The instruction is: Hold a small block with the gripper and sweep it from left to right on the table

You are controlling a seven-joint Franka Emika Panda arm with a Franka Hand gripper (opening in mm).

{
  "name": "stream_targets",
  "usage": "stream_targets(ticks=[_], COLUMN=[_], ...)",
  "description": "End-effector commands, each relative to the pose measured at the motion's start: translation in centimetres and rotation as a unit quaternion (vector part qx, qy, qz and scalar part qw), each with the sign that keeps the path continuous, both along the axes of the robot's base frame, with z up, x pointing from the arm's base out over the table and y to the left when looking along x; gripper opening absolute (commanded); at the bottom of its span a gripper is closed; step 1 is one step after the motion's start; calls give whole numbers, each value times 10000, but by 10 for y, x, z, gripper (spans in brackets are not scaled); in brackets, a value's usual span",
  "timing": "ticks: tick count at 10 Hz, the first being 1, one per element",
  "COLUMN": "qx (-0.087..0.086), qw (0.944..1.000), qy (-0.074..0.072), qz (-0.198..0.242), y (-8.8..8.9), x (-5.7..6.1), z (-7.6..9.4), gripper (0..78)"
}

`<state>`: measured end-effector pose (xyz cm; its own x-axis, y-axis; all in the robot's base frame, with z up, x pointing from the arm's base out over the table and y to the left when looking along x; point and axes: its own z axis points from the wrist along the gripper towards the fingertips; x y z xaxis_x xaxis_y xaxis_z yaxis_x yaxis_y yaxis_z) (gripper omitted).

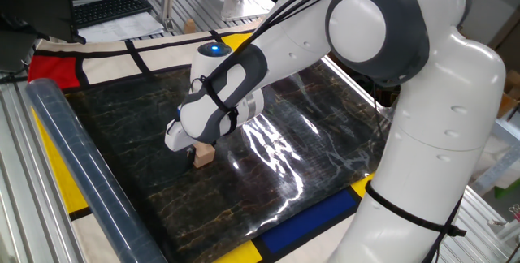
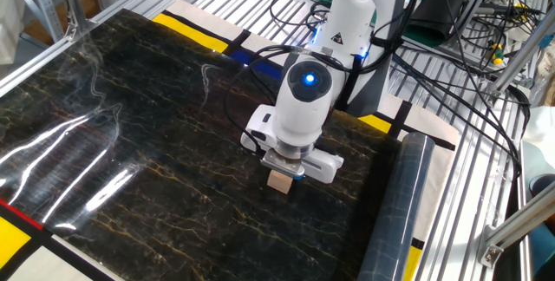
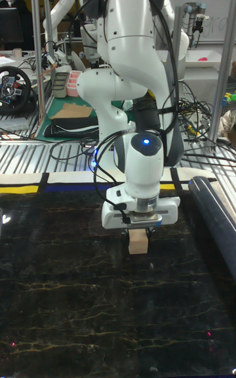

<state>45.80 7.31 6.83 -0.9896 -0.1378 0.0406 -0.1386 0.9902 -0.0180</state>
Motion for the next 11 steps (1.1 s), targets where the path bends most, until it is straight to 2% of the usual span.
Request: stream_targets(ticks=[1,8,11], qx=[27,91,67], qw=[10000,9997,9997], qy=[90,196,202], qz=[-33,-133,-155], y=[9,33,35], x=[0,-4,-6], z=[1,3,1], gripper=[11,11,11])
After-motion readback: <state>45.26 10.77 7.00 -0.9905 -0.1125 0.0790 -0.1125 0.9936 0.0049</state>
